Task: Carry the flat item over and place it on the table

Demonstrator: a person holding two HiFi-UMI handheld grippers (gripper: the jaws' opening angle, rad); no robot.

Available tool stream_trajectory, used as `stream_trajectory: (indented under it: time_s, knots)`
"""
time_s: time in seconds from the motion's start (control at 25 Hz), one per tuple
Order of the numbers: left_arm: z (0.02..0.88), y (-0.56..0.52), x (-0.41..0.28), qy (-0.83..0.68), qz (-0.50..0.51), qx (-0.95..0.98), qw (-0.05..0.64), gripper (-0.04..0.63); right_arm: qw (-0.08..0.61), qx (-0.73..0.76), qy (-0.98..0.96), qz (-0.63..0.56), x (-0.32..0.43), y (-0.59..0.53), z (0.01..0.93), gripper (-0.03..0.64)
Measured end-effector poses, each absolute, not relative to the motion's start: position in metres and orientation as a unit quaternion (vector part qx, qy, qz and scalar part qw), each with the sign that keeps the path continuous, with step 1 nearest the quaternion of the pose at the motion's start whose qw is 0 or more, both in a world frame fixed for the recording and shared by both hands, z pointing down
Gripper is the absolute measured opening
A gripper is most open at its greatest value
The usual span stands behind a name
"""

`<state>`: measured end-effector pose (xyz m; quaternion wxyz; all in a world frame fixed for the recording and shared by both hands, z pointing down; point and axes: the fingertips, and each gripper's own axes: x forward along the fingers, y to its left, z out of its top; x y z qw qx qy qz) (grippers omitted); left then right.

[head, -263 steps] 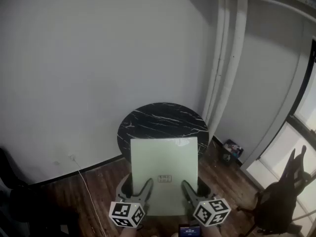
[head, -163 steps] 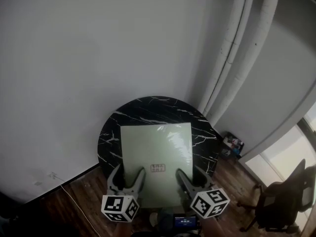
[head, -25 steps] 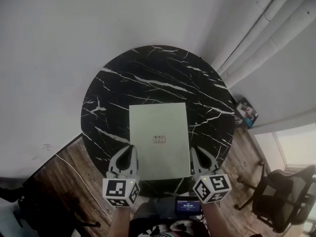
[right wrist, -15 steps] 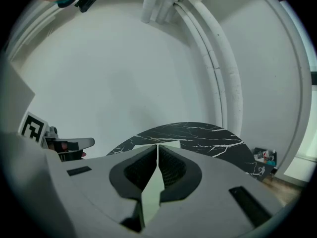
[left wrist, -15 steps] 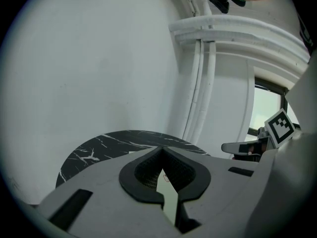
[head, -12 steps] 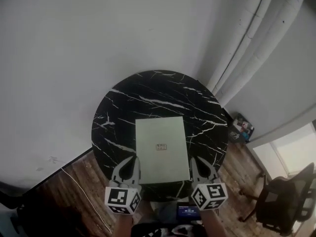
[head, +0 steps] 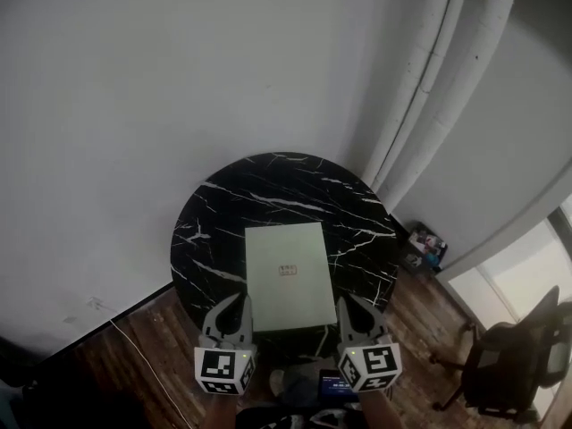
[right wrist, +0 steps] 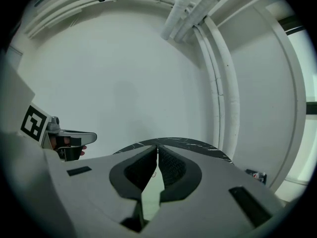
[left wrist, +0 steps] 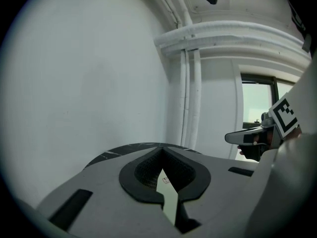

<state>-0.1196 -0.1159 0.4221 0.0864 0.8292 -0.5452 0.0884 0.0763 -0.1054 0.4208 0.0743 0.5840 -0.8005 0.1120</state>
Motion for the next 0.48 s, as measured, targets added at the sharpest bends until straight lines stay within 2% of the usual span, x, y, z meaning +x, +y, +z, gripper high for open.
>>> stream_trajectory:
  time_s: [0.48]
  knots:
    - [0.399,-0.096,-0.130,-0.547,0.057,0.831,0.086,0.012,0.041,0.587,-0.798,0.128,0.074,-0.080,0.410,0.021]
